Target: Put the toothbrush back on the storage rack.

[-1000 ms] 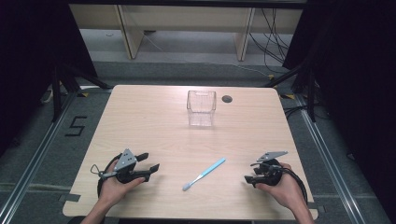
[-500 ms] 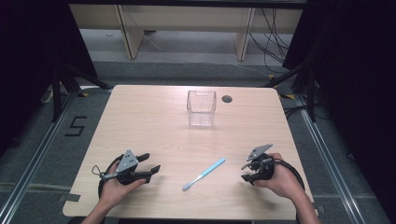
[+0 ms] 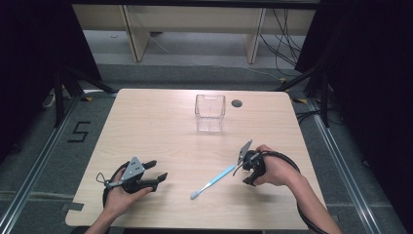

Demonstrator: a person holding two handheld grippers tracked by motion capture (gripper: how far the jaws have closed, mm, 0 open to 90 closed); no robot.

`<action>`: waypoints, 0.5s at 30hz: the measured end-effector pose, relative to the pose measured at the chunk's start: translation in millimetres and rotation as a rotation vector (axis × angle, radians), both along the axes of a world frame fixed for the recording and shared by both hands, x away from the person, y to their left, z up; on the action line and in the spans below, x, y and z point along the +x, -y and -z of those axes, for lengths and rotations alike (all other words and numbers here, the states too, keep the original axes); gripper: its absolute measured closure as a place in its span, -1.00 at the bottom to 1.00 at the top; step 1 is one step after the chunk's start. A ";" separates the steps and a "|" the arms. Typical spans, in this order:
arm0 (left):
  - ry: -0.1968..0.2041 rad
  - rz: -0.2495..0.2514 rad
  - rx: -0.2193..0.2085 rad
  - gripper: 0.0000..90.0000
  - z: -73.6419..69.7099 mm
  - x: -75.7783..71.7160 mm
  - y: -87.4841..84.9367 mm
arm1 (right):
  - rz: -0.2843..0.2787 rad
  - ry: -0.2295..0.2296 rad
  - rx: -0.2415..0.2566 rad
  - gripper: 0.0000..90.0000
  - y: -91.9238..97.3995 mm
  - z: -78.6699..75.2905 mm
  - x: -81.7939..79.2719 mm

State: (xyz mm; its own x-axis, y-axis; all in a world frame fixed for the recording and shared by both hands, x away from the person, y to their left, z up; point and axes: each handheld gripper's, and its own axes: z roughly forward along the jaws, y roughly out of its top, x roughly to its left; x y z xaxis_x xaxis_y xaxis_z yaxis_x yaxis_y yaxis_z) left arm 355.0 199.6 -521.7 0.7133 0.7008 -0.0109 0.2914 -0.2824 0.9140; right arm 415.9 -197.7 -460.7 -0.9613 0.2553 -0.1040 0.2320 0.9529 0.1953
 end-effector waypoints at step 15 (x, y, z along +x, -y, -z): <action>-0.003 -0.001 -0.014 -0.25 -0.2 0.2 -1.5 | -0.099 -0.017 -0.095 -0.15 -42.7 -0.7 12.3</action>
